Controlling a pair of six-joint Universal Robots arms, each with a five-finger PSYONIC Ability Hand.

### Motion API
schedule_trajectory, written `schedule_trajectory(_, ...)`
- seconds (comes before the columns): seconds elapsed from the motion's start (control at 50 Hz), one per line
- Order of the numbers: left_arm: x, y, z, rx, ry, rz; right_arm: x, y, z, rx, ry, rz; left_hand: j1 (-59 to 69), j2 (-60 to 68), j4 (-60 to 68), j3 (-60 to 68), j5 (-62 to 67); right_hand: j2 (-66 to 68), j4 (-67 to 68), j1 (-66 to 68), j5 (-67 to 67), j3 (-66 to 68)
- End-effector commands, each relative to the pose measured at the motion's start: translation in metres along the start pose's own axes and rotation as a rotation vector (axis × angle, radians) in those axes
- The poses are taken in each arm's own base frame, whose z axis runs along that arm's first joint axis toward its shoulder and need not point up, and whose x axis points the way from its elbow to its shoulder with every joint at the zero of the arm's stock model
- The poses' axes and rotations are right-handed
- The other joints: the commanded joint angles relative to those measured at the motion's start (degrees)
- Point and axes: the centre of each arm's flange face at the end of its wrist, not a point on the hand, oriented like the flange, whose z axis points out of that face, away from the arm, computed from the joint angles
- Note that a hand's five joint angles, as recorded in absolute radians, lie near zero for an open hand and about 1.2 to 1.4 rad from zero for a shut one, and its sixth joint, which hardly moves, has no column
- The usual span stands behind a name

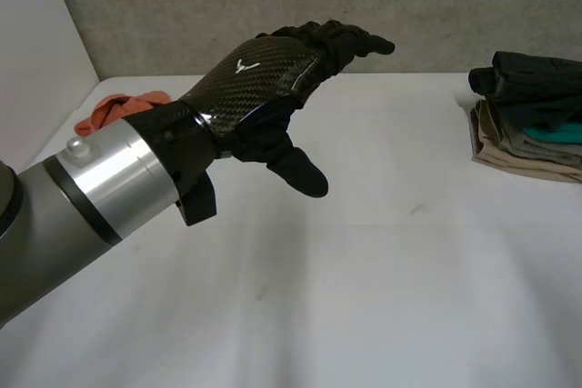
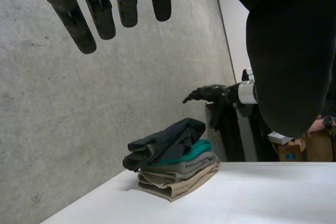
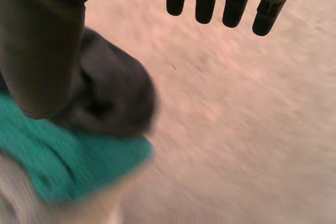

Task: Fold the laundry.

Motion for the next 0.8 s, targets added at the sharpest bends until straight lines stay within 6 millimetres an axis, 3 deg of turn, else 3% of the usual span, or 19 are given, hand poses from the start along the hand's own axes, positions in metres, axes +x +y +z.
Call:
schedule_trajectory(0.02, 0.001, -0.012, -0.002, 0.046, -0.015, 0.011, 0.051, -0.038, -0.011, -0.1, 0.395, -0.472, -0.78, -1.53, -1.59, -2.16, -2.8, -2.11, -2.15, -2.92, -2.77, -2.13)
schedule_trajectory(0.08, 0.0, -0.028, 0.0, 0.1, -0.03, 0.036, 0.057, -0.067, -0.003, 0.02, 0.535, -0.554, -0.78, -1.53, -1.59, -2.16, -2.8, -2.11, -2.15, -2.92, -2.77, -2.13)
schedule_trajectory(0.1, -0.001, -0.034, 0.0, 0.116, -0.04, 0.044, 0.048, -0.086, 0.001, 0.136, 0.571, -0.559, -0.78, -1.53, -1.59, -2.16, -2.8, -2.11, -2.15, -2.92, -2.77, -2.13)
schedule_trajectory(0.16, -0.015, -0.059, 0.001, 0.196, -0.167, 0.073, 0.025, -0.117, 0.0, 0.317, 0.562, -0.541, -0.78, -1.53, -1.59, -2.16, -2.8, -2.11, -2.15, -2.92, -2.77, -2.13)
schedule_trajectory(0.18, -0.022, -0.065, 0.0, 0.217, -0.222, 0.079, 0.002, -0.139, -0.006, 0.445, 0.52, -0.512, -0.78, -1.53, -1.59, -2.16, -2.8, -2.11, -2.15, -2.92, -2.77, -2.13)
schedule_trajectory(0.22, -0.037, -0.078, -0.004, 0.253, -0.348, 0.099, -0.023, -0.157, -0.017, 0.558, 0.445, -0.478, -0.78, -1.53, -1.59, -2.16, -2.8, -2.11, -2.15, -2.92, -2.77, -2.13)
schedule_trajectory(0.24, -0.057, -0.089, -0.009, 0.272, -0.481, 0.136, -0.036, -0.165, -0.023, 0.608, 0.399, -0.461, -0.78, -1.53, -1.59, -2.16, -2.8, -2.11, -2.15, -2.92, -2.77, -2.13)
schedule_trajectory(0.26, -0.069, -0.092, -0.013, 0.267, -0.56, 0.161, -0.063, -0.175, -0.036, 0.694, 0.287, -0.422, -0.78, -1.53, -1.59, -2.16, -2.8, -2.11, -2.15, -2.92, -2.77, -2.13)
schedule_trajectory(0.28, -0.077, -0.095, -0.015, 0.26, -0.606, 0.186, -0.078, -0.177, -0.042, 0.723, 0.218, -0.4, -0.78, -1.53, -1.59, -2.16, -2.8, -2.11, -2.15, -2.92, -2.77, -2.13)
schedule_trajectory(0.3, -0.097, -0.096, -0.02, 0.209, -0.703, 0.252, -0.092, -0.176, -0.049, 0.741, 0.152, -0.379, -0.78, -1.53, -1.59, -2.16, -2.8, -2.11, -2.15, -2.92, -2.77, -2.13)
schedule_trajectory(0.32, -0.107, -0.094, -0.021, 0.18, -0.737, 0.282, -0.119, -0.168, -0.06, 0.746, 0.016, -0.329, -0.78, -1.53, -1.59, -2.16, -2.8, -2.11, -2.15, -2.92, -2.77, -2.13)
schedule_trajectory(0.4, -0.171, -0.073, -0.035, -0.004, -0.895, 0.411, -0.185, -0.143, -0.095, 0.678, -0.246, -0.236, -0.78, -1.53, -1.59, -2.16, -2.8, -2.11, -2.15, -2.92, -2.77, -2.13)
schedule_trajectory(0.42, -0.185, -0.067, -0.037, -0.032, -0.919, 0.43, -0.195, -0.137, -0.102, 0.653, -0.278, -0.228, -0.78, -1.53, -1.59, -2.16, -2.8, -2.11, -2.15, -2.92, -2.77, -2.13)
schedule_trajectory(0.44, -0.214, -0.051, -0.041, -0.08, -0.949, 0.453, -0.204, -0.131, -0.108, 0.626, -0.305, -0.221, -0.78, -1.53, -1.59, -2.16, -2.8, -2.11, -2.15, -2.92, -2.77, -2.13)
schedule_trajectory(0.5, -0.252, -0.022, -0.041, -0.127, -0.941, 0.456, -0.237, -0.096, -0.128, 0.481, -0.404, -0.23, -0.78, -1.53, -1.59, -2.16, -2.8, -2.11, -2.15, -2.92, -2.77, -2.13)
schedule_trajectory(0.52, -0.271, -0.001, -0.038, -0.145, -0.905, 0.443, -0.245, -0.088, -0.133, 0.442, -0.427, -0.239, -0.78, -1.53, -1.59, -2.16, -2.8, -2.11, -2.15, -2.92, -2.77, -2.13)
schedule_trajectory(0.64, -0.324, 0.079, -0.029, -0.21, -0.771, 0.389, -0.278, -0.029, -0.165, 0.193, -0.522, -0.32, -0.78, -1.53, -1.59, -2.16, -2.8, -2.11, -2.15, -2.92, -2.77, -2.13)
schedule_trajectory(0.68, -0.345, 0.11, -0.031, -0.234, -0.78, 0.377, -0.282, -0.019, -0.169, 0.16, -0.53, -0.331, -0.78, -1.53, -1.59, -2.16, -2.8, -2.11, -2.15, -2.92, -2.77, -2.13)
schedule_trajectory(0.8, -0.379, 0.158, -0.034, -0.283, -0.814, 0.426, -0.282, 0.0, -0.174, 0.117, -0.529, -0.333, -0.78, -1.53, -1.59, -2.16, -2.8, -2.11, -2.15, -2.92, -2.77, -2.13)
